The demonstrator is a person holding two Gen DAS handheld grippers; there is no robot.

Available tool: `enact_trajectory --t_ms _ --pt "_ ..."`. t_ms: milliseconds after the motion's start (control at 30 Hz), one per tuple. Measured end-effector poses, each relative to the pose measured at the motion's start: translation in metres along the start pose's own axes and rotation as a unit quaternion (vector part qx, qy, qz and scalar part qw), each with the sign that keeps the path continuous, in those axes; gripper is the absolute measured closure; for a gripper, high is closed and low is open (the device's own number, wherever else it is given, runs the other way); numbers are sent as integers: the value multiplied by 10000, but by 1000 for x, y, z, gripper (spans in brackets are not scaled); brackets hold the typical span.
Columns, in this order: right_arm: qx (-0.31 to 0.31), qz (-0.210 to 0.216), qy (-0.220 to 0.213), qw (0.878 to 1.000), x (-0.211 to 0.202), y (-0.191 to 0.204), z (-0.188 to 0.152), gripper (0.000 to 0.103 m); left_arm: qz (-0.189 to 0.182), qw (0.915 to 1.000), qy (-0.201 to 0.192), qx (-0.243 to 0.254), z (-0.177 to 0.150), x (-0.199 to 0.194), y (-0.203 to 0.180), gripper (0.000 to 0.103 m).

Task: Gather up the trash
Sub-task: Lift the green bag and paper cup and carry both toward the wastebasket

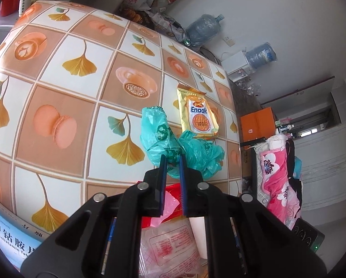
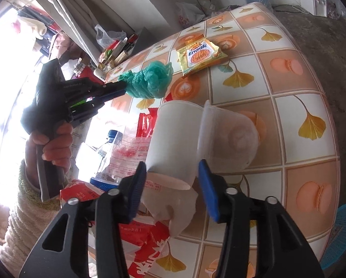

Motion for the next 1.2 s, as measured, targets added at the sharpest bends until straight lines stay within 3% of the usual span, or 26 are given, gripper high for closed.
enact_trajectory --t_ms 167,400,567,900,1200 --pt "-115 -179 153 9997 17 6 6 43 19 10000 61 -50 -5 4 5 95" --pt "-199 -451 457 9977 47 6 4 42 -37 9999 111 -60 -7 8 7 95" --pt "-169 -425 383 9982 50 9 2 45 -92 9999 63 -114 -6 6 8 95" --pt "-401 -372 -225 9983 0 24 15 46 -445 9982 -371 -125 8 -41 -11 95" --pt "-507 -98 -784 9956 -78 45 4 46 -890 9923 -799 323 -6 -122 -60 95"
Point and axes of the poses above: each gripper's, at about its wrist camera, not at the fingertips, and x roughly the way its jaws point, y to its left, z to its top, the point moved 10 cm from there along x, roughly the way its jaws point, and after that the axes turned 11 degrees about -y, right-handed, at the moved point
